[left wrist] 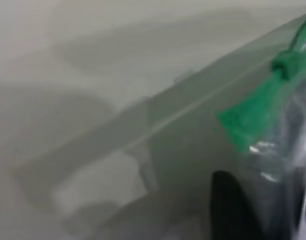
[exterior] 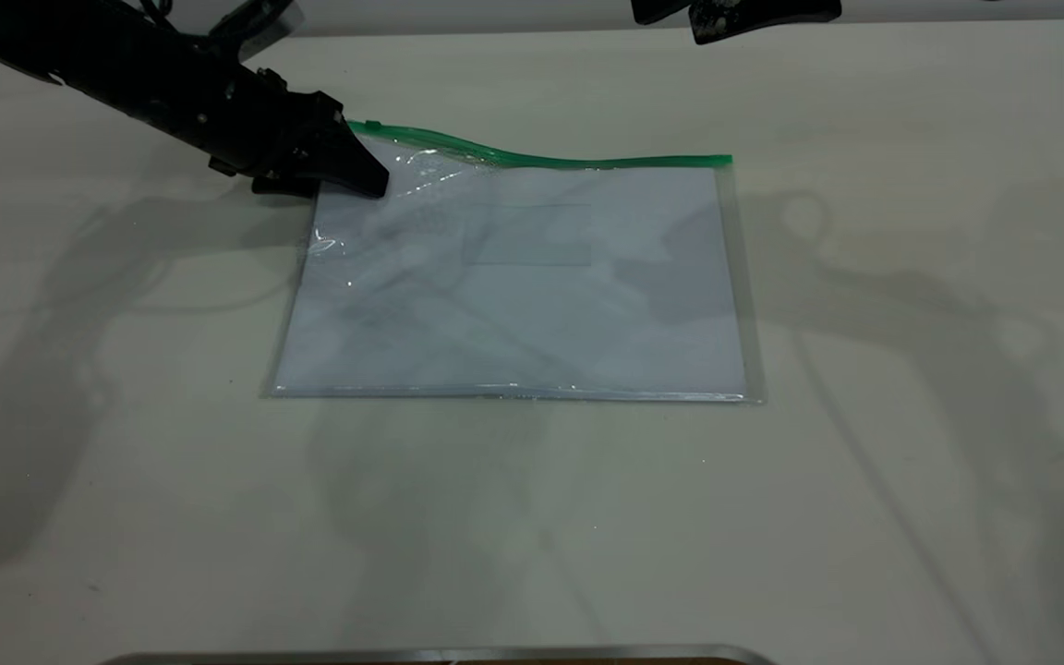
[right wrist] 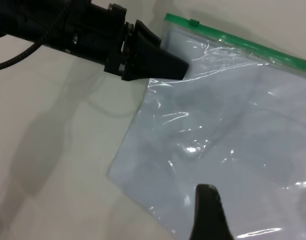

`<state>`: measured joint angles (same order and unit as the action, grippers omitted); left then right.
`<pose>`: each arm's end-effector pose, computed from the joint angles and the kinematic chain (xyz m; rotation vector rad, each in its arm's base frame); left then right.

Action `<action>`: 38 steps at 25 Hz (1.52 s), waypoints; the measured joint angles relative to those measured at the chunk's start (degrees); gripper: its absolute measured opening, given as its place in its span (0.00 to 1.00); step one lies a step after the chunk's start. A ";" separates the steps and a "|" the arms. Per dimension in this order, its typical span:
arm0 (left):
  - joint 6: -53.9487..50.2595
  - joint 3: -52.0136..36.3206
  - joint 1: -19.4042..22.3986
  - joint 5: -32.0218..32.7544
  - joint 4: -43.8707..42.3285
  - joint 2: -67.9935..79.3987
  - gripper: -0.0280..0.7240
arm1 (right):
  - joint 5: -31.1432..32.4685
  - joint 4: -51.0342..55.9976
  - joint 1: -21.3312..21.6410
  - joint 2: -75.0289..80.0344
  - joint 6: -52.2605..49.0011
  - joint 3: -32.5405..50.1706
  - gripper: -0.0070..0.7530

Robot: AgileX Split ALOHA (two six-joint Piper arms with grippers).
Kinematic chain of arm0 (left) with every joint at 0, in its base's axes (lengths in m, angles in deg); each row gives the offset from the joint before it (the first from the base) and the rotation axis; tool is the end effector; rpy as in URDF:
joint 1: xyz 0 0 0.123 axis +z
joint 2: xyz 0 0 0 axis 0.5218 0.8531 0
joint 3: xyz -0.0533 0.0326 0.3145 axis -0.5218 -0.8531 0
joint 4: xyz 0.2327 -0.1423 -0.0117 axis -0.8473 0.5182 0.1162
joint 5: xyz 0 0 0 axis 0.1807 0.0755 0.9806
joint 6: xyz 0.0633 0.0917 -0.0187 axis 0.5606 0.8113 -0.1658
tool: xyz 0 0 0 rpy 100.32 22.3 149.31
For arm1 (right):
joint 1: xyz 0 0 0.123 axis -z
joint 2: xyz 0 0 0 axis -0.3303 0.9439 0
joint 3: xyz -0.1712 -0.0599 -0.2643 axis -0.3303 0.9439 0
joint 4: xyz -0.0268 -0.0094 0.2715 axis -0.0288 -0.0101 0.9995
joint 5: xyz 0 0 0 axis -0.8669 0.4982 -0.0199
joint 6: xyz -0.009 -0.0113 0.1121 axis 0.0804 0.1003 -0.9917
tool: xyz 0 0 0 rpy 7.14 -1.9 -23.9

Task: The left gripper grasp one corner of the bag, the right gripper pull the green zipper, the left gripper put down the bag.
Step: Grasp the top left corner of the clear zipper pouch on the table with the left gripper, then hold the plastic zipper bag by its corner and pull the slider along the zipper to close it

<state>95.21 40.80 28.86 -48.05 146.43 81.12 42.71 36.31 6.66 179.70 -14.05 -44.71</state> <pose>0.5381 -0.0873 -0.0370 0.3778 2.5622 -0.7664 0.4224 0.1622 0.1434 -0.4446 2.4180 0.8987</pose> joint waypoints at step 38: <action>32.32 0.36 -6.28 12.00 -8.85 -5.34 0.11 | 16.08 -1.01 -6.39 31.14 5.31 -39.32 0.73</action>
<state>127.53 41.15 22.58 -36.04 137.58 75.78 58.79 35.30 0.28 210.84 -8.74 -84.02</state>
